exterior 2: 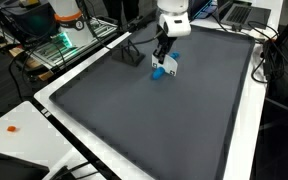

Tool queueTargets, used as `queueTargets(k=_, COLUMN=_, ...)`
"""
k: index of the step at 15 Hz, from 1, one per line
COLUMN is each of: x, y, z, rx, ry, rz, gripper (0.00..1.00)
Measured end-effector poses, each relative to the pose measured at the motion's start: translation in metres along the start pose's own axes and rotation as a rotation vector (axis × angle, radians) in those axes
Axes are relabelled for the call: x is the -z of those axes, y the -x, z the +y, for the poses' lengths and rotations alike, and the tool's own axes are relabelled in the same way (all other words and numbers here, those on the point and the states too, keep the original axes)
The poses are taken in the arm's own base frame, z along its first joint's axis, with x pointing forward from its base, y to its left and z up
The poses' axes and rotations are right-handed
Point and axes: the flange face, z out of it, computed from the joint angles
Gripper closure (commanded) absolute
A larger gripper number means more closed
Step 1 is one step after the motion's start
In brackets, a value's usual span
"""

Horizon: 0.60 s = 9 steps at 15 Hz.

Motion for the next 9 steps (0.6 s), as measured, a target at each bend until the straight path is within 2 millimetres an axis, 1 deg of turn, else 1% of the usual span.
queueTargets(k=9, x=0.0004, y=0.0030, z=-0.0023, rx=-0.038, ry=-0.027, rz=-0.023, gripper=0.99)
